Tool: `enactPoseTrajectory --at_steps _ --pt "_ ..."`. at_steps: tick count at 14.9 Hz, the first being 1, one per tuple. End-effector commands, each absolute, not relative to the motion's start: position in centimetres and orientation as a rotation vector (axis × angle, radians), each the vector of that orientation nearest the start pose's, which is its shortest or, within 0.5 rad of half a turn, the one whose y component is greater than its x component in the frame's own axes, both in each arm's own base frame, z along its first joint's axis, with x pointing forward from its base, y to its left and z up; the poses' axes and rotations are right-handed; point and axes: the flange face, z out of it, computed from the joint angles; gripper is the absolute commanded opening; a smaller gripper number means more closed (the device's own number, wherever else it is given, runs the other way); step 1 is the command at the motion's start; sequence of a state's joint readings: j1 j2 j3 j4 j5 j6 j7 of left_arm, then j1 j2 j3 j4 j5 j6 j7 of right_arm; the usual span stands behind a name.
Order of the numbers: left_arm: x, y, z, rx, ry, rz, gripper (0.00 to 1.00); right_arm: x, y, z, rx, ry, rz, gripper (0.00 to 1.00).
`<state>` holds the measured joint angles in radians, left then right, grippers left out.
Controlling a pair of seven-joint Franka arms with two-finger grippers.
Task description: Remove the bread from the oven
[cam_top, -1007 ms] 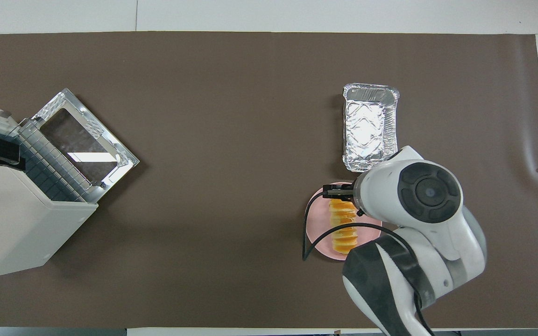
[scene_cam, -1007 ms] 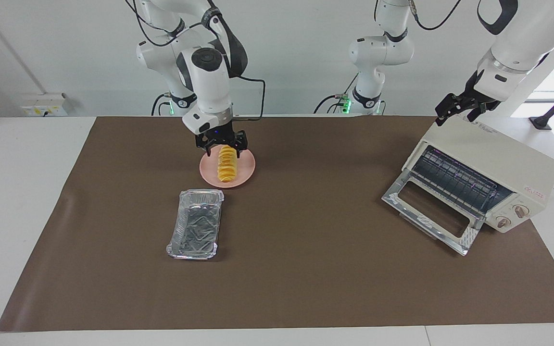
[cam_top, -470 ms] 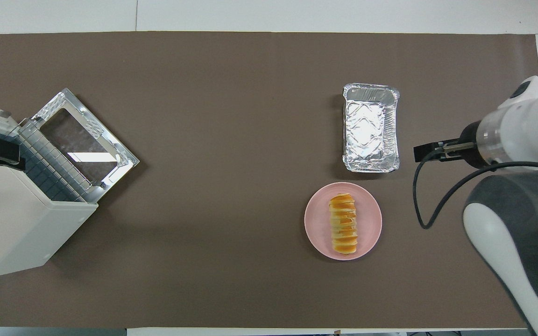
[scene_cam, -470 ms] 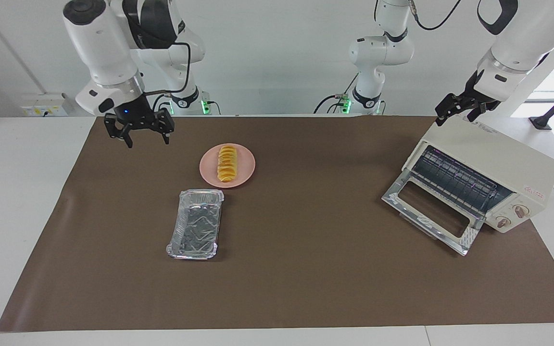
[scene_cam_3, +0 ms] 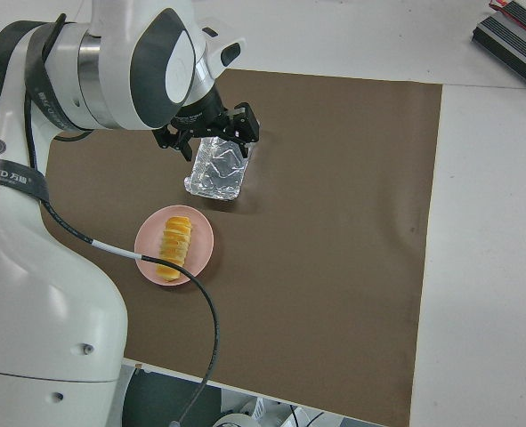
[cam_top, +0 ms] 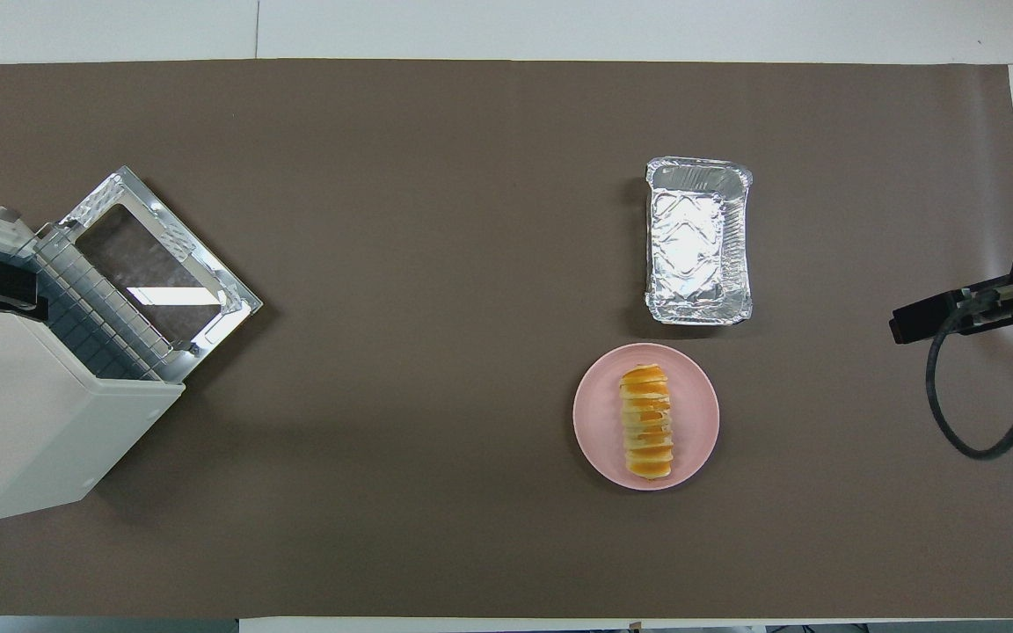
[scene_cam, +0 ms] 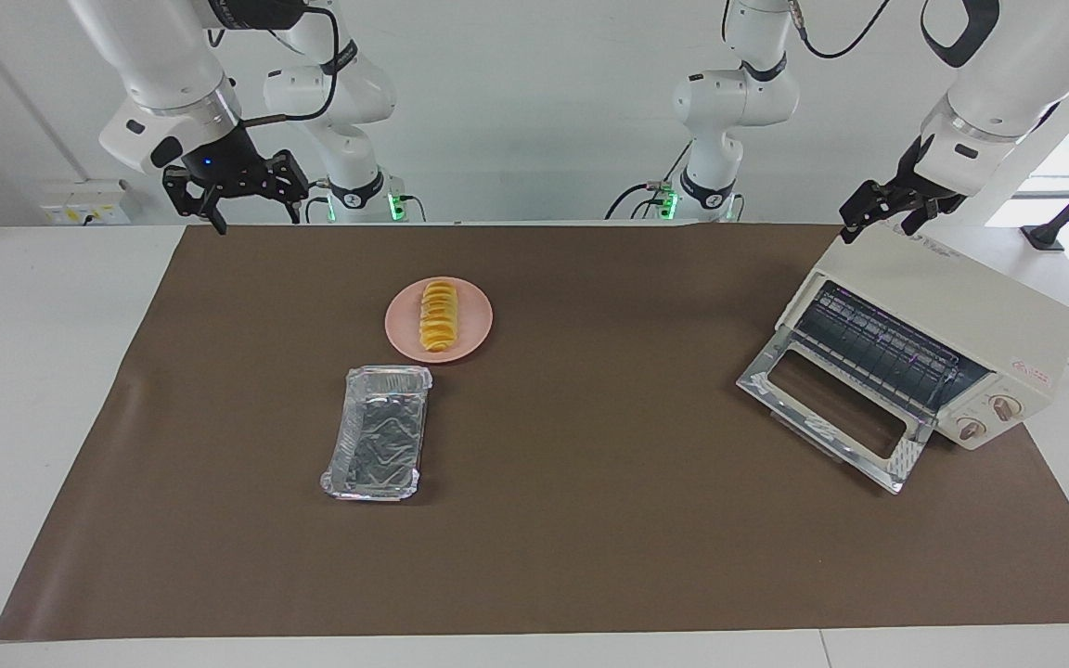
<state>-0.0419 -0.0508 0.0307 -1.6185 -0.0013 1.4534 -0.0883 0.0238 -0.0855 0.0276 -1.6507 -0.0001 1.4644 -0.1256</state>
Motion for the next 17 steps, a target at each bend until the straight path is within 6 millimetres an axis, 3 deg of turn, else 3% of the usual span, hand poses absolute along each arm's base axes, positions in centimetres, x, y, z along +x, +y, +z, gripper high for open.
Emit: enactPoseTrajectory --at_steps 1,9,17 --pt "51.9 -0.5 62.2 -3.152 -0.119 0.161 1.0 51.9 2.6 61.5 -3.118 -0.295 0.18 1.0" --pt "51.9 -0.5 62.2 -3.152 -0.119 0.161 1.0 52.2 0.3 61.5 -3.121 -0.228 0.168 1.0" --pt "51.9 -0.5 62.2 -3.152 -0.119 0.161 1.0 52.2 -0.4 61.8 -3.111 -0.206 0.161 1.0"
